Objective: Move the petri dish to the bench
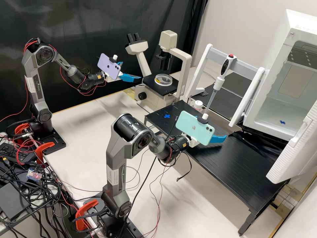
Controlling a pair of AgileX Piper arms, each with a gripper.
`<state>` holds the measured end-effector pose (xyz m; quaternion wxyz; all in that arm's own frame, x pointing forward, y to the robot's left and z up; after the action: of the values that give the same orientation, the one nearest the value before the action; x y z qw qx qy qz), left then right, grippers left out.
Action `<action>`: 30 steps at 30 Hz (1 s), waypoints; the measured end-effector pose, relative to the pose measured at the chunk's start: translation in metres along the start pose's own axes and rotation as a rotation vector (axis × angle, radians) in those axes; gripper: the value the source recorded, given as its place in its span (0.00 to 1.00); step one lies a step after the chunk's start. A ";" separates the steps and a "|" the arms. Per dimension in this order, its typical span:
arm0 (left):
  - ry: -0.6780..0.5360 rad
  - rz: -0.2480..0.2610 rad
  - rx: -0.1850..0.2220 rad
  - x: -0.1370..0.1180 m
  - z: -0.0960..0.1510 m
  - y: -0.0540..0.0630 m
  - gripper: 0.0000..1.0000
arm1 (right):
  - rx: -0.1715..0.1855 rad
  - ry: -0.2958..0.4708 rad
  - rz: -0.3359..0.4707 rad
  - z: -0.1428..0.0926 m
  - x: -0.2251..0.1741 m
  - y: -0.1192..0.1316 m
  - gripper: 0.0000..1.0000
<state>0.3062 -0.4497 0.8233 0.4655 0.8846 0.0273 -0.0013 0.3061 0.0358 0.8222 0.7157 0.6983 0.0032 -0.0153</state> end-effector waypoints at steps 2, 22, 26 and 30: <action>0.000 0.000 0.000 0.000 0.000 0.000 1.00 | 0.000 0.000 0.000 0.000 0.000 0.000 1.00; 0.000 0.000 0.000 0.000 0.000 0.000 1.00 | 0.024 0.208 -0.044 -0.053 -0.044 -0.014 1.00; 0.000 0.000 0.000 0.000 0.000 0.000 1.00 | -0.030 0.302 -0.069 -0.079 -0.055 -0.029 1.00; 0.000 0.000 0.000 0.000 0.000 0.000 1.00 | -0.079 0.371 -0.086 -0.107 -0.058 -0.044 1.00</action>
<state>0.3062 -0.4497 0.8233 0.4655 0.8846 0.0273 -0.0013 0.2487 0.1430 0.7774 0.7282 0.6599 0.1653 0.0832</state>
